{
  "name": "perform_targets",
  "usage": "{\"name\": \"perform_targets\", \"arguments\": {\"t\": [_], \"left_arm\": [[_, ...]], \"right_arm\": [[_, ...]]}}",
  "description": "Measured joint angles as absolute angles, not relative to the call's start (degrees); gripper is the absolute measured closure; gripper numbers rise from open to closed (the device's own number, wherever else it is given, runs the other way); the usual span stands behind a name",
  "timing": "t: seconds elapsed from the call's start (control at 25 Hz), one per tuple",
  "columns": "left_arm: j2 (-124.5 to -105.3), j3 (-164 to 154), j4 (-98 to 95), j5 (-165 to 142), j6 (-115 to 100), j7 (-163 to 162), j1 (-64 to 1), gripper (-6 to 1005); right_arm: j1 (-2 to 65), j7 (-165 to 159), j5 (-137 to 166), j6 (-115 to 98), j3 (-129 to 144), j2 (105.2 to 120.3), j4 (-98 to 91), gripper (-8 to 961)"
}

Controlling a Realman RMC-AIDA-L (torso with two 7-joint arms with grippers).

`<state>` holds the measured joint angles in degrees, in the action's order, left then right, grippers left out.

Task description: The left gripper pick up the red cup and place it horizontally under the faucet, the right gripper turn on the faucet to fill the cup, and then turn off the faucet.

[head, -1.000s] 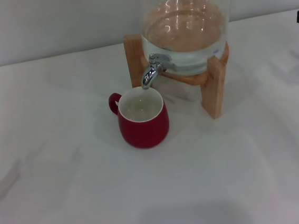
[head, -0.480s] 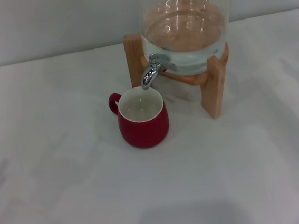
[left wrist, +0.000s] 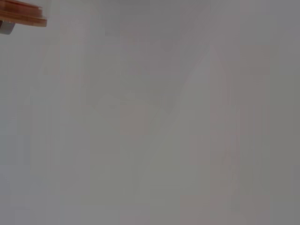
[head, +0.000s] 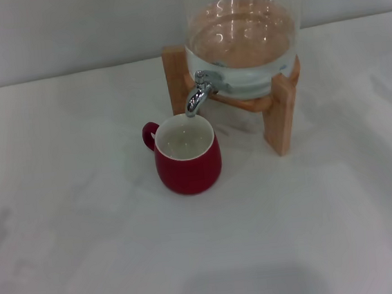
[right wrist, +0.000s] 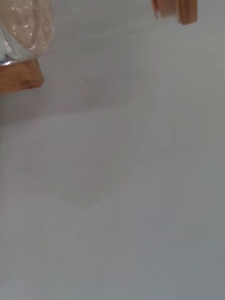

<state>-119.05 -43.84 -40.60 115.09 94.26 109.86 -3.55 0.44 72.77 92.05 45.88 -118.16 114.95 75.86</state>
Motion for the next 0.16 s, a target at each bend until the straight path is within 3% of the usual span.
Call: {"name": "perform_targets", "arguments": {"t": [0.16], "left_arm": [[-118.96, -42.47, -38.60, 115.36, 94.16, 109.88, -4.45, 247]], "right_arm": [[0.55, 72.85, 92.03, 45.90, -118.76, 114.94, 75.37, 234]]}}
